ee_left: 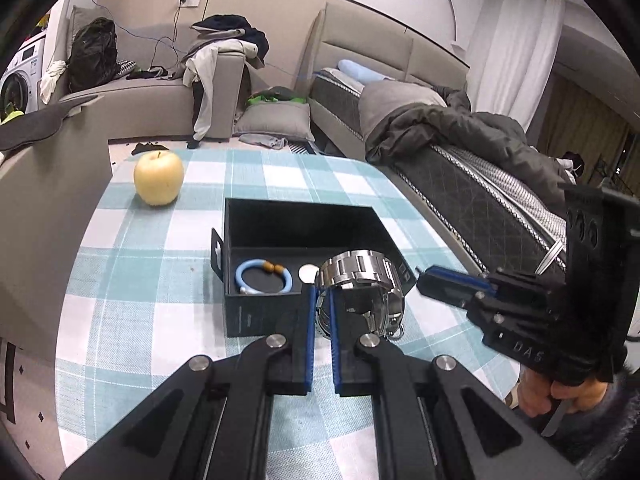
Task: Organize jewelry
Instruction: 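Lift the silver watch with the left tool and lower it into the box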
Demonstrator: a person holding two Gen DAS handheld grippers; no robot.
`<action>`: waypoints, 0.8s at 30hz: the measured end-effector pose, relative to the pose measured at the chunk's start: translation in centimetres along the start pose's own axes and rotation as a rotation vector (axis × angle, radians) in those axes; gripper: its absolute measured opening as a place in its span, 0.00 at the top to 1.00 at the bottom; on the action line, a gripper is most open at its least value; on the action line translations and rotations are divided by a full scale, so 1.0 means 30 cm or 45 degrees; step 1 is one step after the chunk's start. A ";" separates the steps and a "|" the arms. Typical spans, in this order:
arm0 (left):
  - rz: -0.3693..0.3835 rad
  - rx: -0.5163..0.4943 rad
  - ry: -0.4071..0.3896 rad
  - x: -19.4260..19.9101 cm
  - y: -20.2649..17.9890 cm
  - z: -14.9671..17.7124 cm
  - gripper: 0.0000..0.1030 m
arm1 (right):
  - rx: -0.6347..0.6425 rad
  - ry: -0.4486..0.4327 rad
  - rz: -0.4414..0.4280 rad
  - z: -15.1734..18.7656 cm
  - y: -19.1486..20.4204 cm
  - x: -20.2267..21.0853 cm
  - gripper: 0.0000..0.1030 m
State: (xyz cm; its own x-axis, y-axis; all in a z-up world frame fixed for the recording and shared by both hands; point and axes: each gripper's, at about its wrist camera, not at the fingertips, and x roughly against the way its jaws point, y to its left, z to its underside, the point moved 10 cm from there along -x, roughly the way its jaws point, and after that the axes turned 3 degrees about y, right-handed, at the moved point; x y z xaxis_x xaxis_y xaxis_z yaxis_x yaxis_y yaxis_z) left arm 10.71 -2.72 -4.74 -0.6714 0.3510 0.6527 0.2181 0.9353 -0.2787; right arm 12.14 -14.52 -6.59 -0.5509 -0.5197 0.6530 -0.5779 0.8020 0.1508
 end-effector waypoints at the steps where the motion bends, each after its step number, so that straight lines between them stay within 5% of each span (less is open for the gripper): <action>1: -0.002 0.003 -0.007 0.003 0.002 -0.004 0.98 | 0.010 -0.004 0.000 -0.001 0.008 0.000 0.90; 24: -0.061 0.106 -0.074 -0.031 0.114 -0.113 0.98 | -0.085 -0.045 0.009 -0.092 -0.040 -0.056 0.90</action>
State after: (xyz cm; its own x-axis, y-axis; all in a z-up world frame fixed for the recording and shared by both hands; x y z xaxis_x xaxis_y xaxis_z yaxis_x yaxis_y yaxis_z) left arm 14.48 0.31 -3.91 -0.7203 0.3008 0.6251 0.1270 0.9430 -0.3074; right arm 15.42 -13.81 -5.83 -0.5761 -0.5233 0.6279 -0.5334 0.8228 0.1963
